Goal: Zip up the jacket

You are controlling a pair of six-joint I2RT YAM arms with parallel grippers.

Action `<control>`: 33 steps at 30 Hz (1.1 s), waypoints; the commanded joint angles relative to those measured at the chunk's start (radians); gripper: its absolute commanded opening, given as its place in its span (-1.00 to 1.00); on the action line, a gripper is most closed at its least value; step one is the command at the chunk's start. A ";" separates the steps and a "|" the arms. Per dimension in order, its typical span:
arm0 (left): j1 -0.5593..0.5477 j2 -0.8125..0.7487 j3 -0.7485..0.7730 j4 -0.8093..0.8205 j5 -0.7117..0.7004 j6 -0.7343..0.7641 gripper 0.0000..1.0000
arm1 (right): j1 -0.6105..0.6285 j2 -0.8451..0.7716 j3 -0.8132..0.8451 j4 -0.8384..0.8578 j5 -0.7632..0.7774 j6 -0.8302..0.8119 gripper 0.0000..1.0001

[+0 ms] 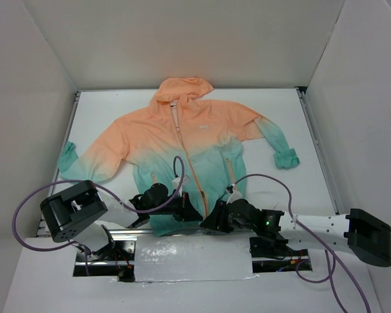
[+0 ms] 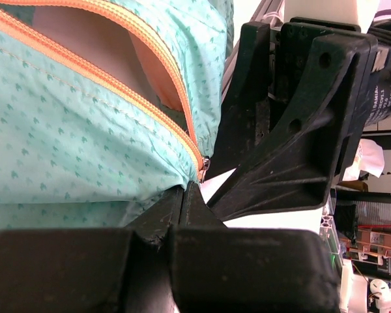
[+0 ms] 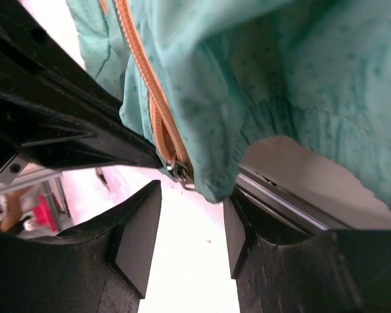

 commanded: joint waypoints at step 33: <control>-0.003 -0.016 0.016 0.066 0.013 -0.015 -1.00 | 0.090 -0.218 -0.131 0.058 0.208 0.239 -0.18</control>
